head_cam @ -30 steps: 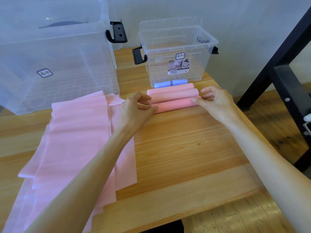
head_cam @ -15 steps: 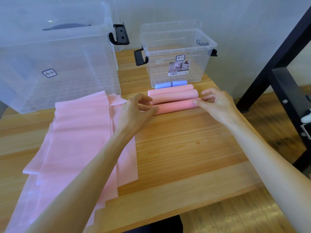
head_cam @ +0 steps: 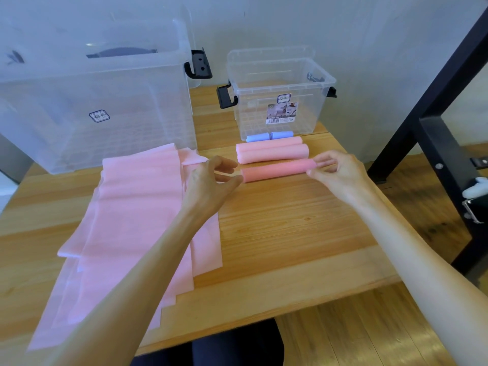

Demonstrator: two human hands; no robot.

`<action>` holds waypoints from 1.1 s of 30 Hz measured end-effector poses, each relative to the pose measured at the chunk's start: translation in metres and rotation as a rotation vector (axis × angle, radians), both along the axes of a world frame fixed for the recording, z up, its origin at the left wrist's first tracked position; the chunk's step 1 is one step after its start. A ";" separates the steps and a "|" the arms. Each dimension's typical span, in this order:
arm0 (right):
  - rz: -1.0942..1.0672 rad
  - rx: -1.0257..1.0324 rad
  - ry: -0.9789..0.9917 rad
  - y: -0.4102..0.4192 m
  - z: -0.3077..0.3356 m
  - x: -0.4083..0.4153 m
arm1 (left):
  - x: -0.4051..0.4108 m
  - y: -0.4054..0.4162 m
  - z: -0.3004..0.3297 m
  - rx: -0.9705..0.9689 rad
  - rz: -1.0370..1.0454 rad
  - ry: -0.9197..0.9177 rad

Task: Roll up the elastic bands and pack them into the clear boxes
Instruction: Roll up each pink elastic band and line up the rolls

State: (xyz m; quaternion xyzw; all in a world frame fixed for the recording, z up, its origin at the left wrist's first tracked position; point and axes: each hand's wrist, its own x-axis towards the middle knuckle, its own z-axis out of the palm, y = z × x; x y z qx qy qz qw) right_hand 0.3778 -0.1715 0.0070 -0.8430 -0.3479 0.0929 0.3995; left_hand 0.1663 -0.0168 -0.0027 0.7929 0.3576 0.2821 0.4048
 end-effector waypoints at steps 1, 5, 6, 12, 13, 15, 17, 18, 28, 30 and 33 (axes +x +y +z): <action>-0.002 -0.001 0.001 -0.001 0.000 -0.001 | -0.001 -0.001 0.000 -0.002 -0.002 0.001; -0.019 -0.013 -0.017 -0.005 0.000 0.000 | -0.001 -0.005 0.001 -0.013 -0.013 0.006; -0.019 -0.016 -0.018 -0.005 -0.001 0.001 | 0.000 -0.006 0.001 -0.013 -0.016 0.007; 0.006 -0.034 -0.011 -0.004 -0.003 0.004 | 0.013 -0.008 0.000 0.034 -0.045 0.052; 0.014 -0.032 -0.016 -0.003 -0.004 0.005 | 0.014 -0.008 -0.001 0.037 -0.051 0.054; 0.024 -0.024 -0.024 -0.001 -0.006 0.007 | 0.017 -0.007 -0.002 0.055 -0.047 0.061; 0.012 -0.019 -0.037 0.002 -0.008 0.010 | 0.019 -0.006 -0.003 0.073 -0.025 0.040; -0.002 -0.017 -0.047 0.004 -0.009 0.012 | 0.020 -0.006 -0.003 0.089 -0.016 0.021; 0.169 -0.072 -0.352 0.020 -0.015 0.013 | 0.034 0.003 -0.009 0.225 -0.088 0.131; 0.180 -0.096 -0.441 0.023 -0.015 0.016 | 0.035 0.005 -0.008 0.215 -0.074 0.133; 0.231 -0.151 -0.533 0.024 -0.012 0.018 | 0.033 0.001 -0.008 0.219 -0.027 0.100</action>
